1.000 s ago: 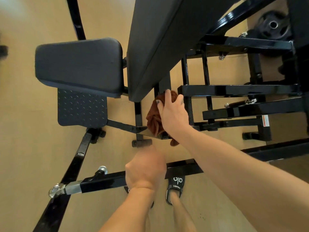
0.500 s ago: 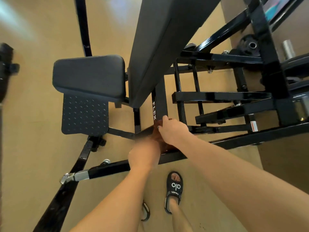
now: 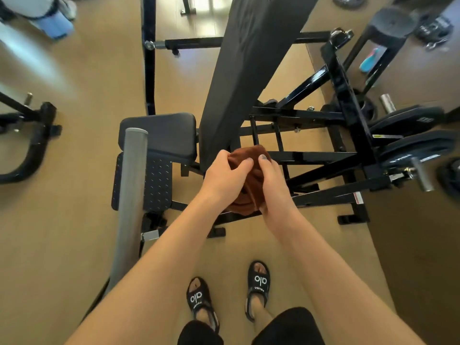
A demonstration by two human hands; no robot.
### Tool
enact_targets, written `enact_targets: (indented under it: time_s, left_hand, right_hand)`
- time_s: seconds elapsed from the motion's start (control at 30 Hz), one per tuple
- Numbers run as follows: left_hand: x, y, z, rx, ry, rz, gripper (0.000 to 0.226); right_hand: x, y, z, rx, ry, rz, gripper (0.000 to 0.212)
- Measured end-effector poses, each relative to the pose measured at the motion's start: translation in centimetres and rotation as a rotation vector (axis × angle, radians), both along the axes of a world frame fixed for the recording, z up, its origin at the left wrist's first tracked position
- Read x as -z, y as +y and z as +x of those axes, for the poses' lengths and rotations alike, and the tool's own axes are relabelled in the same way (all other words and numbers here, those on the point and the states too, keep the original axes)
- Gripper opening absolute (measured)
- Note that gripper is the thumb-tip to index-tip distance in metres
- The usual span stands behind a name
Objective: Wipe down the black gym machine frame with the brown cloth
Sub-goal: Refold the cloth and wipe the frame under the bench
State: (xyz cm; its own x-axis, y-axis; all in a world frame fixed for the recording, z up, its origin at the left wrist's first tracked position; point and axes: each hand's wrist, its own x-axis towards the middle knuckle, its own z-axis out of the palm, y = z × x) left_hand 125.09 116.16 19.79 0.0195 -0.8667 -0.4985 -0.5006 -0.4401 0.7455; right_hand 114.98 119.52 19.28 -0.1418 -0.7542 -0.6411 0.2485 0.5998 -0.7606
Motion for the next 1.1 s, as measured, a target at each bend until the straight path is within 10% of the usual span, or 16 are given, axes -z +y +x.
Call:
enact_targets:
  time_s: [0.47, 0.83, 1.1]
  left_hand:
    - [-17.9, 6.0, 13.7, 0.149, 0.135, -0.281, 0.026]
    - [-9.8, 14.3, 26.8, 0.05, 0.243, 0.007, 0.028]
    - [-4.2, 19.7, 27.3, 0.224, 0.142, -0.185, 0.035]
  right_hand:
    - [-13.4, 9.3, 10.8, 0.081, -0.285, -0.352, 0.067]
    - [-11.1, 17.9, 20.6, -0.191, 0.479, -0.473, 0.052]
    - [-9.6, 20.8, 23.5, -0.043, 0.725, -0.469, 0.037]
